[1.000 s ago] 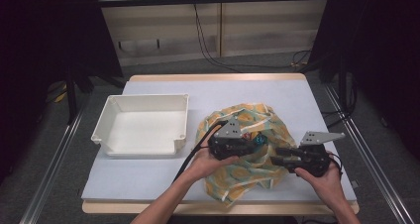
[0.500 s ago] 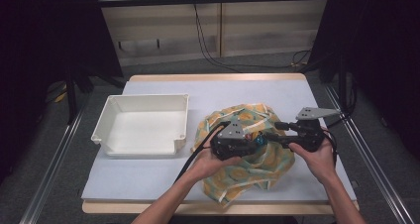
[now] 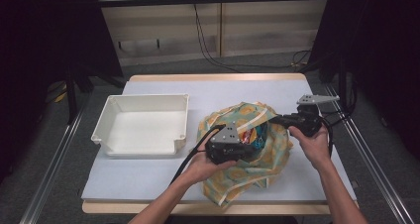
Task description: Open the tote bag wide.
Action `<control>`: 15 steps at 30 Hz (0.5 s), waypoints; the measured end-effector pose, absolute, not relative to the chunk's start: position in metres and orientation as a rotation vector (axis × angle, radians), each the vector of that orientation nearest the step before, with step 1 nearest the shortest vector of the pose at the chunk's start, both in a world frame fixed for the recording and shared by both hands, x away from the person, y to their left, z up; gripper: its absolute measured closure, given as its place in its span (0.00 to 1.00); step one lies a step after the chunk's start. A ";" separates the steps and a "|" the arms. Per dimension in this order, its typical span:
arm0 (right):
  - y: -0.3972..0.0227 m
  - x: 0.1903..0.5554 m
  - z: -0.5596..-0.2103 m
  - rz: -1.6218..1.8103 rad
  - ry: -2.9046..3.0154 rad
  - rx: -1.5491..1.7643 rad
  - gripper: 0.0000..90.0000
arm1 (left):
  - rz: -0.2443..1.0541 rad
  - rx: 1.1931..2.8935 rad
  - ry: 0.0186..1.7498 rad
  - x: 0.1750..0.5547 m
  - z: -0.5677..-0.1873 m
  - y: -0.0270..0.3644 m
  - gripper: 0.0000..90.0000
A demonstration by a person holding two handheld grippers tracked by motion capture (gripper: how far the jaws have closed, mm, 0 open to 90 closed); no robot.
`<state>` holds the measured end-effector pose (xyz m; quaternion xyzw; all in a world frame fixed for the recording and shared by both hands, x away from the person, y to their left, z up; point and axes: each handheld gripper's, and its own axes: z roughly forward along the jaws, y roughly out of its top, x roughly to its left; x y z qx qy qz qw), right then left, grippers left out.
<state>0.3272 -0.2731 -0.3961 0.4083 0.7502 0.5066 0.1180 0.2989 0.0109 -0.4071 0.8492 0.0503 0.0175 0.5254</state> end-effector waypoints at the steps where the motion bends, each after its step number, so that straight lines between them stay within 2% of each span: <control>1: -0.273 0.327 -0.396 1.482 2.195 1.194 1.00 | 0.036 2.030 0.124 0.299 -0.408 0.012 0.99; 15: -0.298 0.365 -0.402 1.430 2.116 1.293 1.00 | 0.002 2.020 0.077 0.295 -0.404 0.019 0.99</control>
